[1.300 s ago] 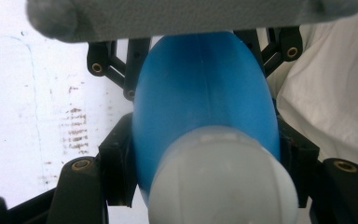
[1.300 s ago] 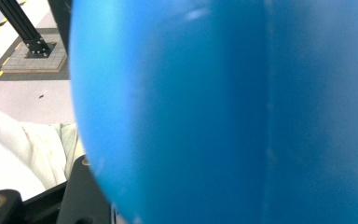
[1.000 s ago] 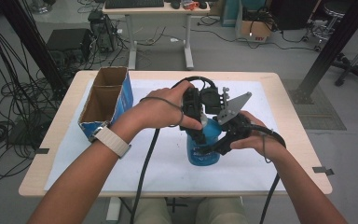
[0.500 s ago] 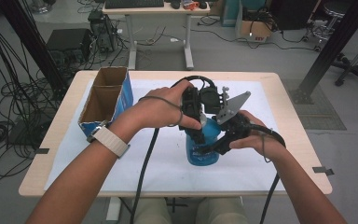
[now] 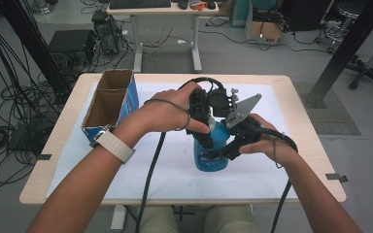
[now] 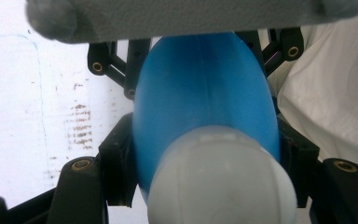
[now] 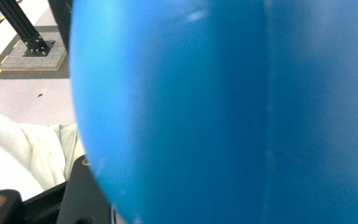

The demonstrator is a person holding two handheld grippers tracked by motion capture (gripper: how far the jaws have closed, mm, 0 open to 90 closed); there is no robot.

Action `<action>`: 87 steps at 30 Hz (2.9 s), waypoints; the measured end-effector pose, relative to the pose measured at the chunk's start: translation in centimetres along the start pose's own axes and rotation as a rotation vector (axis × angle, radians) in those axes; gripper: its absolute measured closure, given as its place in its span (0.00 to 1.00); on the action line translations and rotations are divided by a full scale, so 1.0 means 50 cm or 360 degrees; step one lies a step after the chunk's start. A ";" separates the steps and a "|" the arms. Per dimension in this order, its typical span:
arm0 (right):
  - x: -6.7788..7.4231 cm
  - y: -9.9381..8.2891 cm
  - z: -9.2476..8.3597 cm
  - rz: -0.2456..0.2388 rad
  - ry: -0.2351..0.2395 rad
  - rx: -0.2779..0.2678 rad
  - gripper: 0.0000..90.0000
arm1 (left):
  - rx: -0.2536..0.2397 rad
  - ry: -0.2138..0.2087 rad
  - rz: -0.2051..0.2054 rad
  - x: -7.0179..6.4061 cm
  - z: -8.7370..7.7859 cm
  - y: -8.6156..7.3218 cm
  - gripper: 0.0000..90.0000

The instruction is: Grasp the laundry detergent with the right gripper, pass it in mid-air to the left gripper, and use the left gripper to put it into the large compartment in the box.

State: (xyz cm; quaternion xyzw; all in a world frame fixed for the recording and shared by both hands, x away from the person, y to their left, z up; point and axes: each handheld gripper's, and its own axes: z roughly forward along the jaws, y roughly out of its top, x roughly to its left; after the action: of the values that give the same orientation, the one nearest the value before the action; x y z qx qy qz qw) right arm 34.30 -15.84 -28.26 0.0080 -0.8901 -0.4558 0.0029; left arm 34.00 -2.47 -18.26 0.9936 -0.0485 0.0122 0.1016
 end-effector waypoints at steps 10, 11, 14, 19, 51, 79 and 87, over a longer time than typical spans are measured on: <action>-0.001 -0.002 0.001 0.0004 0.0008 -0.0004 0.47 | 0.0004 0.0001 0.0002 0.001 0.001 0.001 0.41; -0.001 -0.002 0.001 0.0005 0.0009 -0.0004 0.47 | 0.0006 0.0004 -0.0001 -0.001 0.002 0.002 0.41; -0.001 -0.004 0.001 0.0007 0.0009 -0.0001 0.47 | 0.0009 0.0004 0.0001 0.000 0.003 0.003 0.41; -0.002 -0.005 0.000 0.0010 0.0011 -0.0005 0.47 | 0.0008 0.0004 0.0000 0.001 0.004 0.003 0.41; -0.001 -0.003 0.003 0.0012 0.0013 0.0003 0.47 | 0.0011 0.0011 -0.0016 -0.002 0.003 0.000 0.41; -0.003 0.002 0.000 0.0004 0.0007 -0.0006 0.47 | 0.0013 0.0020 -0.0010 -0.001 -0.004 0.001 0.41; -0.003 0.004 -0.001 0.0001 0.0013 -0.0016 0.47 | 0.0034 0.0023 -0.0009 -0.001 -0.009 0.005 0.41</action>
State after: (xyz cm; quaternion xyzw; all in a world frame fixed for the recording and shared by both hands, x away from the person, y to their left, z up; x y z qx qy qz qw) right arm 34.46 -15.76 -28.07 0.0095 -0.8877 -0.4603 0.0069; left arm 33.92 -2.62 -17.78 0.9946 -0.0447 0.0195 0.0913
